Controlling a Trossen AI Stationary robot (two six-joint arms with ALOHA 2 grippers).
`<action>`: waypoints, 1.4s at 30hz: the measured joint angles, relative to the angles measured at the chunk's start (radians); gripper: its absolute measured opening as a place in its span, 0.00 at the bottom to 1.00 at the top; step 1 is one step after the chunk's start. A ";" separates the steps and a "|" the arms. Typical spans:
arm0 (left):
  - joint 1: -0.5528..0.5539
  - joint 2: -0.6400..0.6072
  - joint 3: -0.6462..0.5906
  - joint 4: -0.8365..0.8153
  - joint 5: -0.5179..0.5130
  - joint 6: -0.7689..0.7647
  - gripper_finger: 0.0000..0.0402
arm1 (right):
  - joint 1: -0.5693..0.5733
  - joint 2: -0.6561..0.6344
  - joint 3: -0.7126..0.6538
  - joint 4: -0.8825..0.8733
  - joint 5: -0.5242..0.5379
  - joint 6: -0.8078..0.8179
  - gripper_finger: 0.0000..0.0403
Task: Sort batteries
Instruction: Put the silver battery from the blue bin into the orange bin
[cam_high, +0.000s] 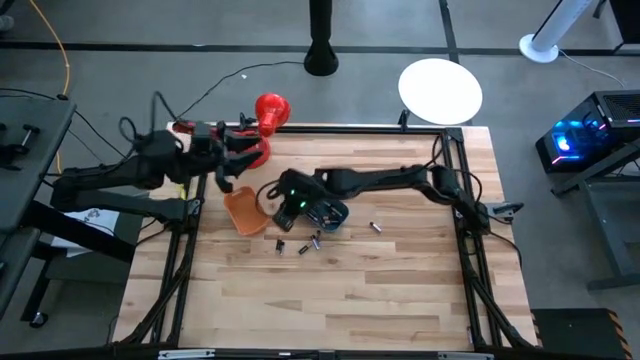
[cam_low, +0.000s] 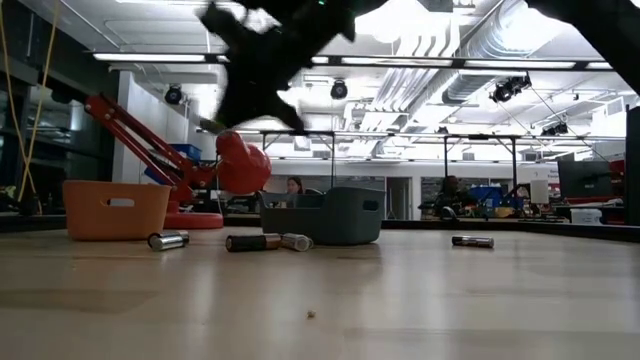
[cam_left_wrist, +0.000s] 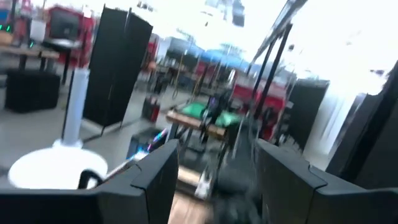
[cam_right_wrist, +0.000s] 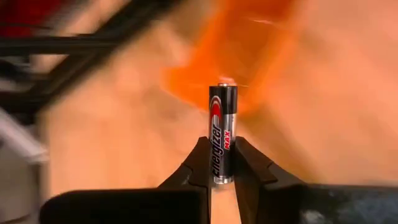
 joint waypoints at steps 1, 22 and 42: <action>-0.003 -0.008 0.000 0.022 0.000 0.000 0.48 | 0.010 0.016 -0.001 0.052 -0.020 0.009 0.05; -0.010 -0.042 0.000 0.082 -0.017 0.001 0.48 | 0.008 0.103 -0.002 0.398 0.039 0.084 0.47; -0.010 -0.042 0.000 0.026 -0.018 0.002 0.48 | -0.095 -0.131 -0.260 -0.367 0.187 -0.240 0.46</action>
